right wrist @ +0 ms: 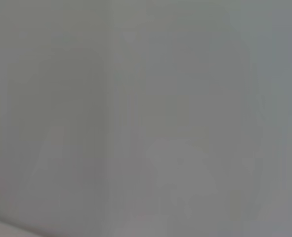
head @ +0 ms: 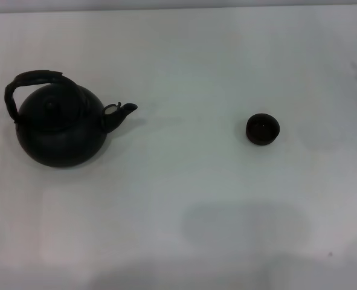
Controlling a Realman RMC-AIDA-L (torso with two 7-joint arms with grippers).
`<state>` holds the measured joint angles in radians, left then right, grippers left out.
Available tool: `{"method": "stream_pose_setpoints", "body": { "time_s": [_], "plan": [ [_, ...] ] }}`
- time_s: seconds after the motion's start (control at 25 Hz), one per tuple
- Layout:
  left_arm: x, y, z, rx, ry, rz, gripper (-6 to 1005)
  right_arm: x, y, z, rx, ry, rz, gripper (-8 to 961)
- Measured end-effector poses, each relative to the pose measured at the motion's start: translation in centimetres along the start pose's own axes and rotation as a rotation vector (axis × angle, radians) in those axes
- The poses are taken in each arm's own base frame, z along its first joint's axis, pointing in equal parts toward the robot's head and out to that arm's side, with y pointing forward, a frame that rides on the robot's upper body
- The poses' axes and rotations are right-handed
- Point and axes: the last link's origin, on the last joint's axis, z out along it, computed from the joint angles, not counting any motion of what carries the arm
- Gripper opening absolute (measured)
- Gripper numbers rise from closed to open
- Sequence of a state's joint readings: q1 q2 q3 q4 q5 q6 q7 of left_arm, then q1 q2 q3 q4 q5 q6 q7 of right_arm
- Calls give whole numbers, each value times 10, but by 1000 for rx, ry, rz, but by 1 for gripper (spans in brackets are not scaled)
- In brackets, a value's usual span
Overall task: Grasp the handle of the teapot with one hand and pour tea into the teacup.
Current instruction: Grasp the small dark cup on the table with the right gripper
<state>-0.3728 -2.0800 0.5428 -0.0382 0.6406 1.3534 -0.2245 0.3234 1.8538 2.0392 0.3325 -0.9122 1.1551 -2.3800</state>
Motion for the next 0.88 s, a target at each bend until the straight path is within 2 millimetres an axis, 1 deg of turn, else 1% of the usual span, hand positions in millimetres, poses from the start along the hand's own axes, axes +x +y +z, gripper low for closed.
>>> {"method": "stream_pose_setpoints", "body": {
  "time_s": [0.12,0.24,0.48,0.88],
  "plan": [
    [-1,0,-2,-11,-6,6,547,-6,-2,-2,-58,13,-12,842],
    [-2,0,-3,-13,-10,9,547,-13,2,-1,-138,38,-31,842],
    [-2,-1,-5,-11,-12,10,548,-22,17,10,-318,153,-106,842],
    [-4,-1,-5,-9,-21,8,547,-47,42,21,-578,223,-137,841]
  ]
}}
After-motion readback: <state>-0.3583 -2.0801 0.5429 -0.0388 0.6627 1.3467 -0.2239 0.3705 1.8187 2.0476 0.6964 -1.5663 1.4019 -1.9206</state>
